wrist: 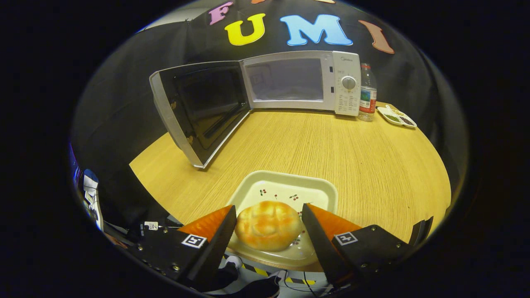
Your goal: Open the microwave, put the food inside, and close the microwave door.
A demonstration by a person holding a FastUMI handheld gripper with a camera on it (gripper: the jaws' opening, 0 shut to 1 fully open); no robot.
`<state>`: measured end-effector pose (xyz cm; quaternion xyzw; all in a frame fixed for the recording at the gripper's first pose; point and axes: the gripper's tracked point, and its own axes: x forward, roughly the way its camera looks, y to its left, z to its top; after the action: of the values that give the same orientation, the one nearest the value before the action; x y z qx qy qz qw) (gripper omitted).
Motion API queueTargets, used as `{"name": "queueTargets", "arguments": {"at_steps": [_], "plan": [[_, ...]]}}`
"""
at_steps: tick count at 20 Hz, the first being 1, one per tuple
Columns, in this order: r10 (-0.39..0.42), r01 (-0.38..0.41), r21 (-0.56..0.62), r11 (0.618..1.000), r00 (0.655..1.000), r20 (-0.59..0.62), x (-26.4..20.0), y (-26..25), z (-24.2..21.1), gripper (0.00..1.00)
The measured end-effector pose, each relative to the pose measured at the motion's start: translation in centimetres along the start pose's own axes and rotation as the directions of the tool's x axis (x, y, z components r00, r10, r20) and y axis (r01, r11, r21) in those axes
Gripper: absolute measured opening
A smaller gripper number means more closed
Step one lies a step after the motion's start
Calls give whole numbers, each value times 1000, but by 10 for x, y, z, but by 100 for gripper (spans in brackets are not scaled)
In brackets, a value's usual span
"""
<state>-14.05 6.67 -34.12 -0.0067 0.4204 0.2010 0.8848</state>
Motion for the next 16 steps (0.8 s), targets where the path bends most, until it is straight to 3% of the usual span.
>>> {"name": "queueTargets", "arguments": {"at_steps": [4, 7, 8, 9, 10, 16], "plan": [[-10, 10, 30, 999, 1000, -18, 3, 1, -5, 94], [5, -2, 55, 998, 999, -51, 5, 0, -7, 80], [13, -8, 69, 998, 998, -63, 5, 1, -5, 65], [3, 2, 79, 997, 998, -62, 3, -1, -3, 63], [-4, 9, 87, 996, 998, -65, 7, 0, -3, 40], [9, -8, 213, 977, 1000, -5, 3, 7, 26, 40]]}}
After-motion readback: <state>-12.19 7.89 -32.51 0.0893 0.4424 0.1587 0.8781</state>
